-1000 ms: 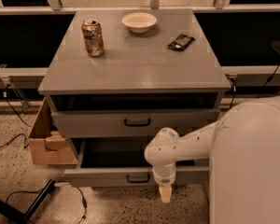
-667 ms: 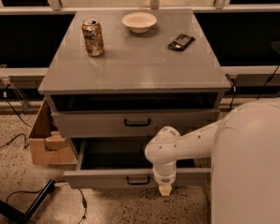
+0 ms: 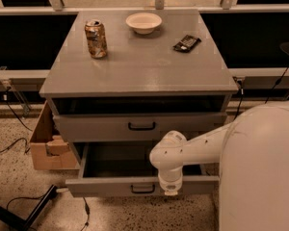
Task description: Open middle drawer
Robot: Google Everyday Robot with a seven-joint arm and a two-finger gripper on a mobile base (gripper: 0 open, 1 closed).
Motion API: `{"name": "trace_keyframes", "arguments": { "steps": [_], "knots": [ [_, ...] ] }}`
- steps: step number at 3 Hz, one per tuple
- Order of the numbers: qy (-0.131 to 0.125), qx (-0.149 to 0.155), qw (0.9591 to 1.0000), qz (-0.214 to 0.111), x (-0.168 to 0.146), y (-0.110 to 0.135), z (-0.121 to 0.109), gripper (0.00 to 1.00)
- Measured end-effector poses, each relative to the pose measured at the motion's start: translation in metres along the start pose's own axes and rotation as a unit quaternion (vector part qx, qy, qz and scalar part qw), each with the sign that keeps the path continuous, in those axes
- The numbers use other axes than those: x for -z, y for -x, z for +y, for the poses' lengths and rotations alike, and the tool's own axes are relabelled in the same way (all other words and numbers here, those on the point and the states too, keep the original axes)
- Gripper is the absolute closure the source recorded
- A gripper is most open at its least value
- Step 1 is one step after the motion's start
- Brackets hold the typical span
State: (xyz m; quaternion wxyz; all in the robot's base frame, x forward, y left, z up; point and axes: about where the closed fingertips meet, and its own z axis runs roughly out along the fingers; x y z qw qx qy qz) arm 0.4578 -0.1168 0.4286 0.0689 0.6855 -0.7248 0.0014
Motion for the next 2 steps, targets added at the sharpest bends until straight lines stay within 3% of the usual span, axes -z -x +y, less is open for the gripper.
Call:
{"name": "trace_keyframes", "arguments": {
  "steps": [2],
  "knots": [
    [0.0,0.0,1.0,0.0,0.0059,-0.0006,0.0006,1.0]
  ]
}}
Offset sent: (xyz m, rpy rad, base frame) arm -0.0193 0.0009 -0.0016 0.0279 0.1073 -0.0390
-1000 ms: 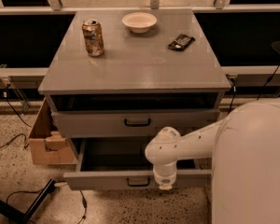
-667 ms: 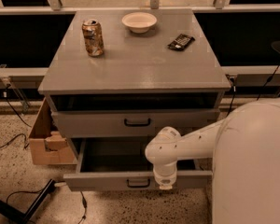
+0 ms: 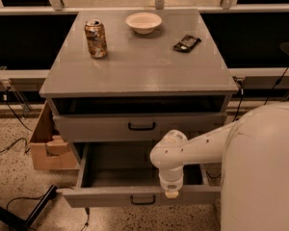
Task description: Open middle drawer
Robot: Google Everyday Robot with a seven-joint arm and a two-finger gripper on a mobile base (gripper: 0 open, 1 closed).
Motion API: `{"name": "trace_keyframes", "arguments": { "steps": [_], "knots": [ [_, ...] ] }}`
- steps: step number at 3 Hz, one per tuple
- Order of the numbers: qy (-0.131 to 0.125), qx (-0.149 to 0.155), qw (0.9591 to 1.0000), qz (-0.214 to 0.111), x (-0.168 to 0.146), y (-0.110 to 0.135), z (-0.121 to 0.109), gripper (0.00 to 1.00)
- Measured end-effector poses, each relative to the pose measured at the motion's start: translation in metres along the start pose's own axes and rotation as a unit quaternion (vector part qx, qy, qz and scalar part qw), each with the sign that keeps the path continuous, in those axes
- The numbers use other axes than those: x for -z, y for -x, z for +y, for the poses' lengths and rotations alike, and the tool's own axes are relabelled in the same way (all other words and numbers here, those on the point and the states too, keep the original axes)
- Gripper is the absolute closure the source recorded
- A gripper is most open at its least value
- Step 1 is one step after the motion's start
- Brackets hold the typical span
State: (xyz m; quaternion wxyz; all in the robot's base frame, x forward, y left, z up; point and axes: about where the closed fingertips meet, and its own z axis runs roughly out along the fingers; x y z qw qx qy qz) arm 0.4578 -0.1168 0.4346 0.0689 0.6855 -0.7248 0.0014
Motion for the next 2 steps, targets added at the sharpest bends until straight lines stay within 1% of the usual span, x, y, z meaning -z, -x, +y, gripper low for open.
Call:
{"name": "trace_keyframes", "arguments": {
  "steps": [1,2],
  "knots": [
    [0.0,0.0,1.0,0.0,0.0002,0.0,0.0,1.0],
    [0.0,0.0,1.0,0.0,0.0004,-0.0001,0.0001,0.82]
  ]
}}
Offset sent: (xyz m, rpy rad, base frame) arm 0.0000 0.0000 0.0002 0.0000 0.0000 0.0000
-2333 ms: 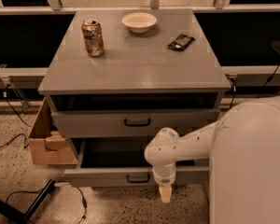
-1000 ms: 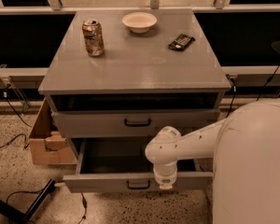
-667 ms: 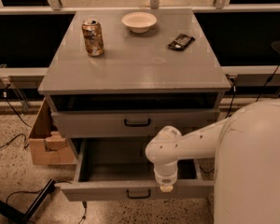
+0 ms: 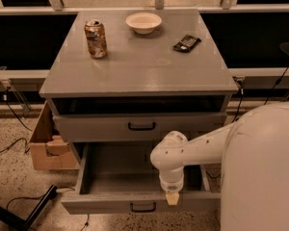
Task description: Open middle drawer
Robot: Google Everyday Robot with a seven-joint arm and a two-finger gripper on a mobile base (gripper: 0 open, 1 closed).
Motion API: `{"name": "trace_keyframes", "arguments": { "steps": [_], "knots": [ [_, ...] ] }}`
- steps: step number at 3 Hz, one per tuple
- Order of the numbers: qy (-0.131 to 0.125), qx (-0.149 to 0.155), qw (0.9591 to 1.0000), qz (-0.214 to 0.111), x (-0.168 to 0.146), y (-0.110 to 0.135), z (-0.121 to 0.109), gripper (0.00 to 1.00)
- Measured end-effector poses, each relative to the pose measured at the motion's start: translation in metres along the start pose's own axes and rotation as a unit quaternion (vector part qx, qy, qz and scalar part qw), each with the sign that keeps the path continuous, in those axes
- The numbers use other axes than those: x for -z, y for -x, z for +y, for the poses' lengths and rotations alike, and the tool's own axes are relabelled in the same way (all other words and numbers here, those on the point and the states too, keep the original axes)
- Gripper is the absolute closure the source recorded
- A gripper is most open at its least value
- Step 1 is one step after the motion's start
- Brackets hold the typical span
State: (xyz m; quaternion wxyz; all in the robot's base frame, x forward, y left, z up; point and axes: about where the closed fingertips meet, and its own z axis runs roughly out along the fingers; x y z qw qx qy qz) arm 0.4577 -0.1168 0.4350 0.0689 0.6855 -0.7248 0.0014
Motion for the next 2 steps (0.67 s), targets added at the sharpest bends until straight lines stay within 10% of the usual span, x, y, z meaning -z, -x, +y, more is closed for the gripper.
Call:
{"name": "trace_keyframes", "arguments": {
  "steps": [2],
  "knots": [
    [0.003,0.0,1.0,0.001,-0.0026,-0.0013,0.0022,0.26]
  ]
}}
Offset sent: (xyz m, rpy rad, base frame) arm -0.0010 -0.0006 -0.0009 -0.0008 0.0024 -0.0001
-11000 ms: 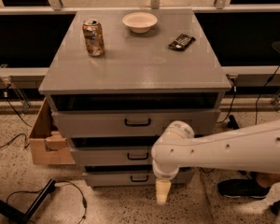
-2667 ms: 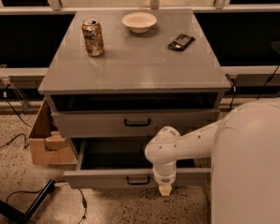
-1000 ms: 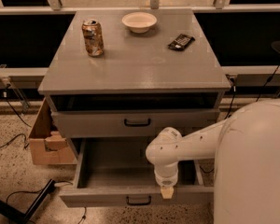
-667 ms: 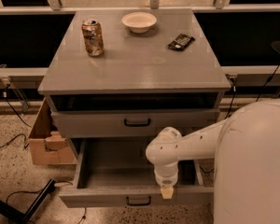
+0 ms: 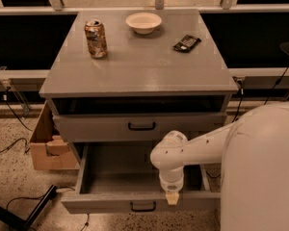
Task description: Open middle drawer
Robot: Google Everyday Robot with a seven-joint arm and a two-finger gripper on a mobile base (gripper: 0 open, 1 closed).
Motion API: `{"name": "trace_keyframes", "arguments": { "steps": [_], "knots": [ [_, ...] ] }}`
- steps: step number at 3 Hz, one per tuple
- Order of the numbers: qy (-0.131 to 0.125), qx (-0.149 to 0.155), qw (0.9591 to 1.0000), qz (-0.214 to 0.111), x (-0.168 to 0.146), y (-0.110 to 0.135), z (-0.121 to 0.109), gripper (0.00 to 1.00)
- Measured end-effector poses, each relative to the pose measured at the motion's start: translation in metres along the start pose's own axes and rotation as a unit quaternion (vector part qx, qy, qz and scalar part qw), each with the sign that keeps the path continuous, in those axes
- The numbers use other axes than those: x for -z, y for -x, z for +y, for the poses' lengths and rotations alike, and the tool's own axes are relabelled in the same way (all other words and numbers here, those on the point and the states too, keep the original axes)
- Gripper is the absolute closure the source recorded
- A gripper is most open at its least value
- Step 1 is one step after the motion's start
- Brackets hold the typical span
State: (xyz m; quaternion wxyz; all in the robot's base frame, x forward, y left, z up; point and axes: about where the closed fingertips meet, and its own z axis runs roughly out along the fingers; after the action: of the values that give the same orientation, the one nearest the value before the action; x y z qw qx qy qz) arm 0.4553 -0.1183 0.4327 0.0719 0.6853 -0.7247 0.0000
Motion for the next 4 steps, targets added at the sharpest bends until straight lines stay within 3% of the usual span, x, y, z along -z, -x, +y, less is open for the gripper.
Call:
{"name": "trace_keyframes", "arguments": {
  "steps": [1,3,4],
  "knots": [
    [0.001,0.0,1.0,0.0,-0.001,0.0,0.001,0.05],
    [0.001,0.0,1.0,0.0,-0.001,0.0,0.001,0.0],
    [0.023,0.003,0.9995,-0.019,-0.011,-0.001,0.012,0.0]
  ]
}}
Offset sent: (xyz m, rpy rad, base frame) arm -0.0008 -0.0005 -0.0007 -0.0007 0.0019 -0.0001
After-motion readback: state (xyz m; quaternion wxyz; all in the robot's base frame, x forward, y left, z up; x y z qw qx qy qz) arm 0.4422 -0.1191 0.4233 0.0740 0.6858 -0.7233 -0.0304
